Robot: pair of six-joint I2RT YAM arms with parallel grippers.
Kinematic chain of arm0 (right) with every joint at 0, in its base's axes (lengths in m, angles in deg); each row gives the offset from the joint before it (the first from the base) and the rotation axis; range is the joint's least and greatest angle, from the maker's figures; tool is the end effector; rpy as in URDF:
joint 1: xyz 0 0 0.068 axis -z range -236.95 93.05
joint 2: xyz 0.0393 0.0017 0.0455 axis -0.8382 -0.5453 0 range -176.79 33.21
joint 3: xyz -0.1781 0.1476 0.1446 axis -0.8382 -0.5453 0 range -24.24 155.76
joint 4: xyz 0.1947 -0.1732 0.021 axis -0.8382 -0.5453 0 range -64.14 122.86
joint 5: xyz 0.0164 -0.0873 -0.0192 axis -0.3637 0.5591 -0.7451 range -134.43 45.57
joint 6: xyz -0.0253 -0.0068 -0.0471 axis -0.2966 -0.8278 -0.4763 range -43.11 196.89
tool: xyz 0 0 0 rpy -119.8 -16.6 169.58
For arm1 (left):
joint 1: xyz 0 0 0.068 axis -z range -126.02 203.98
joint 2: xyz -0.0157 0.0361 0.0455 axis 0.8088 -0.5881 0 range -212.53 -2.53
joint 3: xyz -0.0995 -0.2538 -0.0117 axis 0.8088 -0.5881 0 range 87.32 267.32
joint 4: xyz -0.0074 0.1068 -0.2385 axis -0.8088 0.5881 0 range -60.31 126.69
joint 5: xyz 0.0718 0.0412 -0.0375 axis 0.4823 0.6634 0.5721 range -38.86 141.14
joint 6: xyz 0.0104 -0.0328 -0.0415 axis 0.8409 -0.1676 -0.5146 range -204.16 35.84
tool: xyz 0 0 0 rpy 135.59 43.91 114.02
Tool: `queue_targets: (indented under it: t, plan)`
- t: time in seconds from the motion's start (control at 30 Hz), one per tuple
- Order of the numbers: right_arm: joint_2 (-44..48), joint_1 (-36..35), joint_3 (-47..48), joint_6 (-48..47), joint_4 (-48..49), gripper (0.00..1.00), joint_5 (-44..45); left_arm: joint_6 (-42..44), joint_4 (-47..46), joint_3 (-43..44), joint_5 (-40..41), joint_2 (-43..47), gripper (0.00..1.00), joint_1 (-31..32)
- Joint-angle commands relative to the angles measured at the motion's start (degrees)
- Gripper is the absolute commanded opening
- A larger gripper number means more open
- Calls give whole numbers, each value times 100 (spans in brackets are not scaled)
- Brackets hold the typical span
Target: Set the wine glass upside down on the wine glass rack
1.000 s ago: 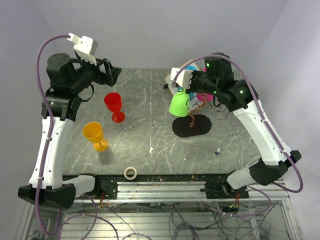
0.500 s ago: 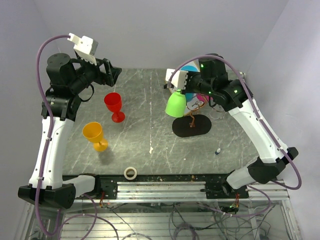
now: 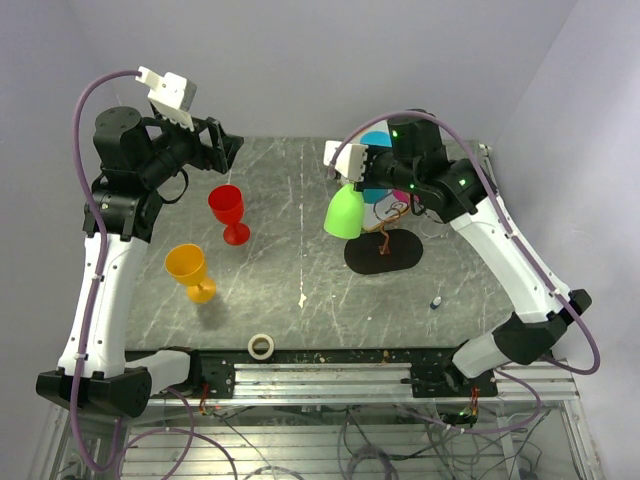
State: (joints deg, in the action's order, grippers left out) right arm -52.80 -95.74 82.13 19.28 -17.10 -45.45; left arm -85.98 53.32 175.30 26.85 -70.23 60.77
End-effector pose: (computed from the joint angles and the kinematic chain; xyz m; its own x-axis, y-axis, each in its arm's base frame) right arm 0.2380 0.1920 0.4641 0.3328 -0.8156 -0.4732 -0.6671 0.1510 -0.7295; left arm 0.2316 -0.0422 0.4928 -0.0744 -0.0203 -0.9970 0.5135 0.8563 -0.0557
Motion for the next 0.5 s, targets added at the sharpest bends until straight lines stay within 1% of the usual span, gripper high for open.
queue_targets:
  t: [0.0, 0.47]
  plan:
    - [-34, -59, 214, 212, 140, 0, -389, 55, -77, -36, -160, 90, 93, -55]
    - [-99, -67, 411, 373, 82, 0, -721, 87, -60, -77, -179, 141, 93, -55]
